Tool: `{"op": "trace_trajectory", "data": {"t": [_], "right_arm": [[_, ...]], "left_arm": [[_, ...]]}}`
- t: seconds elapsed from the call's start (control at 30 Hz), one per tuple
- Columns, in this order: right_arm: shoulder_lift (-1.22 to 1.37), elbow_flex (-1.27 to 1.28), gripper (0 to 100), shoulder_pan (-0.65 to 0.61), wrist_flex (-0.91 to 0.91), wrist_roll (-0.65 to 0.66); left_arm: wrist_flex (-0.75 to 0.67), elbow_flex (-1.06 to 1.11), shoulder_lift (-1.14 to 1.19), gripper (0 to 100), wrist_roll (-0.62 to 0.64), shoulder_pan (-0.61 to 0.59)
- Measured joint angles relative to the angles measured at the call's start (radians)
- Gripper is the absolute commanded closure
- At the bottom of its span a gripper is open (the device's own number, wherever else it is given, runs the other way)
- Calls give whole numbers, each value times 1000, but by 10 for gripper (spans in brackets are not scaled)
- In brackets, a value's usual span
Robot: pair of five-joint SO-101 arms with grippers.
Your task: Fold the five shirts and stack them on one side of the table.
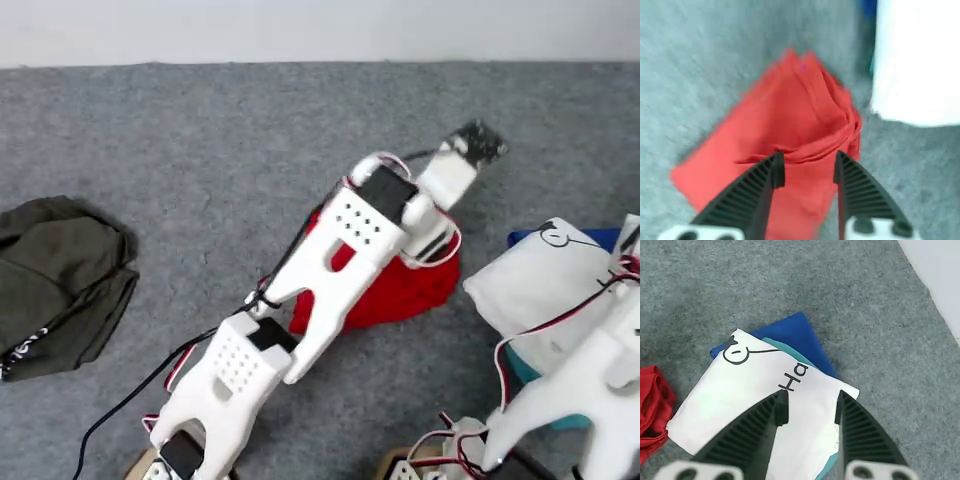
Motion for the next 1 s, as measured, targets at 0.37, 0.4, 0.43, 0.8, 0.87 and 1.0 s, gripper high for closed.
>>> {"op": "trace_trajectory", "data": {"t": [0.37, 0.4, 0.43, 0.8, 0.87, 1.0], "right_arm": [[0, 183, 841, -308, -48, 0], [0, 216, 841, -364, -81, 0], [5, 252, 840, -423, -123, 0], [356, 288, 841, -850, -388, 72], [431, 229, 841, -885, -394, 81], [591, 84, 841, -925, -397, 84]], "left_arm": [[0, -46, -229, 834, -2, -143], [0, -44, -247, 834, -2, -190], [0, -34, -264, 834, -2, -239], [0, 399, -652, 834, -5, -427], [0, 497, -730, 834, -37, -427], [0, 635, -845, 834, -150, -430]]}}
